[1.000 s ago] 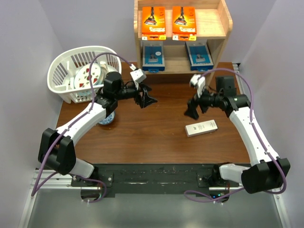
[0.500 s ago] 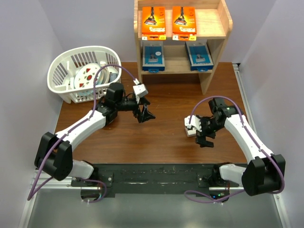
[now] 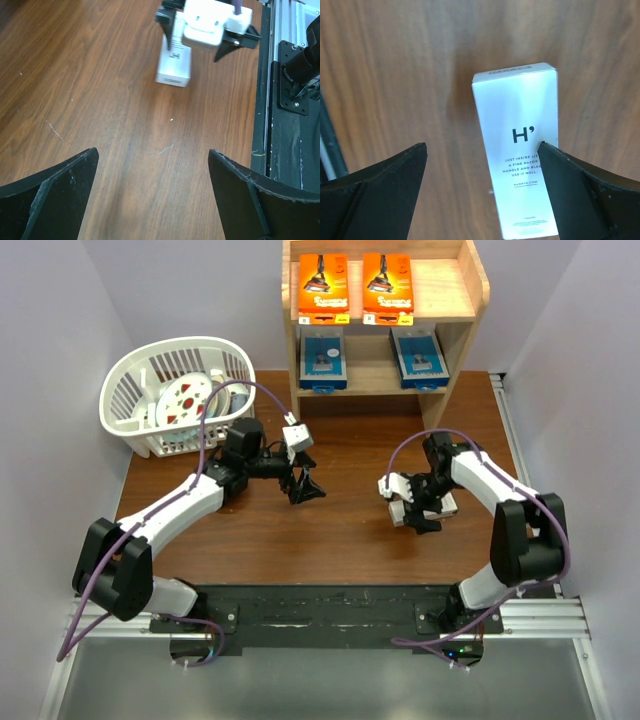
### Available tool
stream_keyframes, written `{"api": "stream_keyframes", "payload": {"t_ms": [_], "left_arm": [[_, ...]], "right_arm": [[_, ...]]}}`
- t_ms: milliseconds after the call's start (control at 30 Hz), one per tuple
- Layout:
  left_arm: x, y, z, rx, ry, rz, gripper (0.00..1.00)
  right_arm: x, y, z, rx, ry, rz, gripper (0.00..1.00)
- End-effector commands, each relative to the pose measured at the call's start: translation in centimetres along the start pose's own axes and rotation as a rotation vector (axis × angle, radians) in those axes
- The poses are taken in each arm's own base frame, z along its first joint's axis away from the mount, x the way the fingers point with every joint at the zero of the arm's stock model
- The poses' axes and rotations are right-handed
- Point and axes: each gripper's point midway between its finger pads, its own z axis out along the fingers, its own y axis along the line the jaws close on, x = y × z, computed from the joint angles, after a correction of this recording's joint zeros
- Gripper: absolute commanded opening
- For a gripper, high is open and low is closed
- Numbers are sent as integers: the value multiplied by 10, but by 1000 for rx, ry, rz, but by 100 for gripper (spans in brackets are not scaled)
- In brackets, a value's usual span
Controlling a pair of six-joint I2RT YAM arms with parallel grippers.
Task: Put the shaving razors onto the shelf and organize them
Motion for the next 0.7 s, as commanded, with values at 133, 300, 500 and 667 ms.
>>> {"api": "stream_keyframes", "payload": {"t_ms": [133, 300, 500, 667], "left_arm": [[-4, 1, -2, -13, -21, 45, 96], [-4, 3, 1, -14, -30, 38, 96], [-5, 4, 5, -8, -38, 13, 96], [-12, 9, 9, -10, -47, 13, 96]], "right_arm": [[2, -45, -5, 18, 43, -93, 98], [2, -53, 0, -18, 45, -73, 96], [-19, -71, -15, 49, -31, 10, 96], [-31, -76, -20, 52, -82, 89, 96]]}}
